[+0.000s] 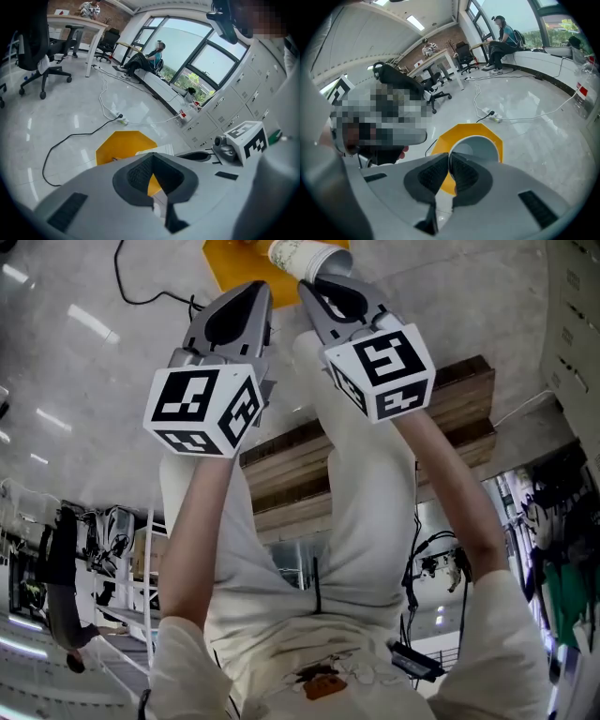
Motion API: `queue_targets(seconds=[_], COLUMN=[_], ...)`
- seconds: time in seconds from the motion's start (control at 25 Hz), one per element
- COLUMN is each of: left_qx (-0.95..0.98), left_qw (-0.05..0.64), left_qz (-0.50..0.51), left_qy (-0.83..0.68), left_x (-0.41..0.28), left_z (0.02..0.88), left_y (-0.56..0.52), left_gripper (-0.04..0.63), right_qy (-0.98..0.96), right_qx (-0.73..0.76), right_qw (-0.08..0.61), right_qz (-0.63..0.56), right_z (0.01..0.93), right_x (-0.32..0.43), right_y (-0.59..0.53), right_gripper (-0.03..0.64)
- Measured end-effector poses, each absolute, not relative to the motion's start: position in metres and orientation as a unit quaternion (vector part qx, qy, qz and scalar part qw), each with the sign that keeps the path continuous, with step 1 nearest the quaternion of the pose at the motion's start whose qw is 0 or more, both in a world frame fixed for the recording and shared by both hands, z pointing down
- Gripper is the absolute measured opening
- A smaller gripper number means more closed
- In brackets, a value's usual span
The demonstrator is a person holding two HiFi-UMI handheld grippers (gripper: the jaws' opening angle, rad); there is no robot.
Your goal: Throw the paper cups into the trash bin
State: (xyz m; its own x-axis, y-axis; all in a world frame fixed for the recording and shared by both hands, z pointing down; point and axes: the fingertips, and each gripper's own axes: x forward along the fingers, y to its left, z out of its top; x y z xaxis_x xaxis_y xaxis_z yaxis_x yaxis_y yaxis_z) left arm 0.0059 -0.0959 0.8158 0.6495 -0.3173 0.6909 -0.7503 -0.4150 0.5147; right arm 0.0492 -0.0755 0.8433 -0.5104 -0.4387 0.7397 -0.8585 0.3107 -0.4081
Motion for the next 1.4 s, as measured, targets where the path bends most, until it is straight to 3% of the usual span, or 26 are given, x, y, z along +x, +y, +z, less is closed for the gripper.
queue_targets(seconds=[0.56, 0.6, 0.68, 0.72, 0.84, 1.36, 1.4], left_qx=[0.779, 0.778, 0.780, 0.781, 0.790, 0.809, 0.810], left_qw=[0.405, 0.405, 0.404, 0.403, 0.392, 0.396, 0.397], left_qz=[0.320, 0.323, 0.324, 0.322, 0.323, 0.301, 0.299], left_qy=[-0.357, -0.356, -0.352, -0.351, -0.343, -0.313, -0.311], left_x=[-0.005, -0.005, -0.002, 0.000, 0.004, 0.004, 0.008], left_z=[0.920, 0.922, 0.921, 0.917, 0.897, 0.695, 0.678], left_y=[-0.110, -0.109, -0.109, -0.109, -0.108, -0.072, -0.067], left_gripper=[0.006, 0.006, 0.006, 0.006, 0.006, 0.006, 0.006], right_qy=[-0.740, -0.737, -0.734, -0.734, -0.736, -0.745, -0.745], right_qx=[0.418, 0.414, 0.406, 0.405, 0.412, 0.418, 0.418], right_qw=[0.268, 0.265, 0.259, 0.260, 0.271, 0.246, 0.243], right_qz=[0.453, 0.465, 0.479, 0.479, 0.464, 0.458, 0.459], right_z=[0.920, 0.923, 0.924, 0.921, 0.904, 0.711, 0.695], right_x=[0.046, 0.046, 0.045, 0.046, 0.051, 0.040, 0.043], right_y=[-0.075, -0.073, -0.070, -0.070, -0.066, -0.046, -0.043], right_gripper=[0.026, 0.036, 0.160, 0.162, 0.110, 0.106, 0.080])
